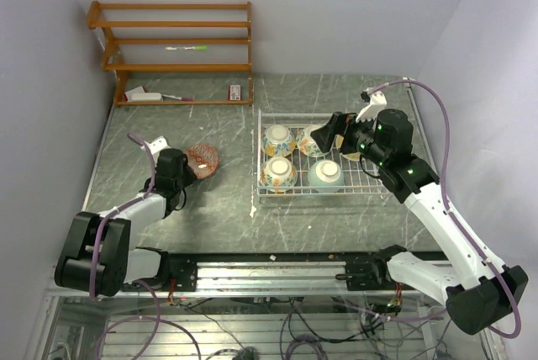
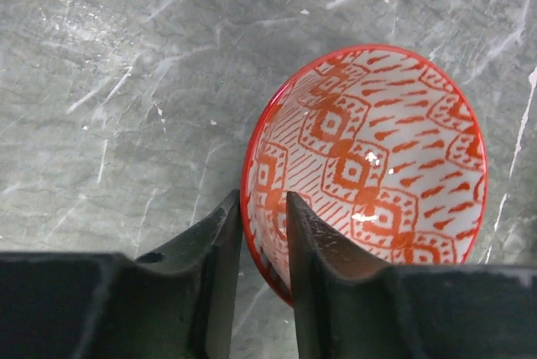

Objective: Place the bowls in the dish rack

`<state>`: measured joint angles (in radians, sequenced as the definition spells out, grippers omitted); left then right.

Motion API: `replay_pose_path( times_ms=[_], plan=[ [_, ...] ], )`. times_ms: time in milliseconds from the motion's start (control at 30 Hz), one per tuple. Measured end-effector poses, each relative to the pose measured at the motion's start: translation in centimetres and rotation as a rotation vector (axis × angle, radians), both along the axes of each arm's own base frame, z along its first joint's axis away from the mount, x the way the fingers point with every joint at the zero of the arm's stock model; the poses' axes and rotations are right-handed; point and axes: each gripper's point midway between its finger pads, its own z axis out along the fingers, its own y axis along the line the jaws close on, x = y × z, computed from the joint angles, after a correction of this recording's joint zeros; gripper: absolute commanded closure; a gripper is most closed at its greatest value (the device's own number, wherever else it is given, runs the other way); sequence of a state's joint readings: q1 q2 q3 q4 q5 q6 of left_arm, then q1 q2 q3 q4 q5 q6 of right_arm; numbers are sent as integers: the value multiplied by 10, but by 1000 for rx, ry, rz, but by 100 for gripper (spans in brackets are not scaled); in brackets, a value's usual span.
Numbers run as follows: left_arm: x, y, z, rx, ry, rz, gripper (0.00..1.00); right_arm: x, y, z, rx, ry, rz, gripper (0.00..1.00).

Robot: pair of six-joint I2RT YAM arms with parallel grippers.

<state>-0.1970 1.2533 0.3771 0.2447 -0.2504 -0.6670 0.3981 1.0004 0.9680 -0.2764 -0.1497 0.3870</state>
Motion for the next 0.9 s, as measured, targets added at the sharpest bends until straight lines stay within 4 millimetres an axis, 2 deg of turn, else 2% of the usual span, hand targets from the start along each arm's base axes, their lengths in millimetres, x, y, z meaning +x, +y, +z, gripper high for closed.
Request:
replay_pose_path(
  times_ms=[133, 167, 400, 633, 833, 900],
  plan=[
    [4, -2, 1, -8, -14, -5, 90, 0, 0, -2, -1, 2, 0, 0],
    [4, -2, 1, -8, -13, -7, 92, 0, 0, -3, -1, 4, 0, 0],
    [8, -5, 2, -17, -27, -23, 93, 1, 3, -6, -5, 6, 16, 0],
    [7, -14, 6, -37, -39, -72, 93, -11, 21, 1, 13, -25, 155, 2],
    [7, -22, 35, -72, -125, -115, 93, -23, 40, 0, 19, -26, 268, 5],
    [7, -25, 44, -84, -149, -131, 93, -31, 52, -1, 11, -29, 310, 5]
  ],
)
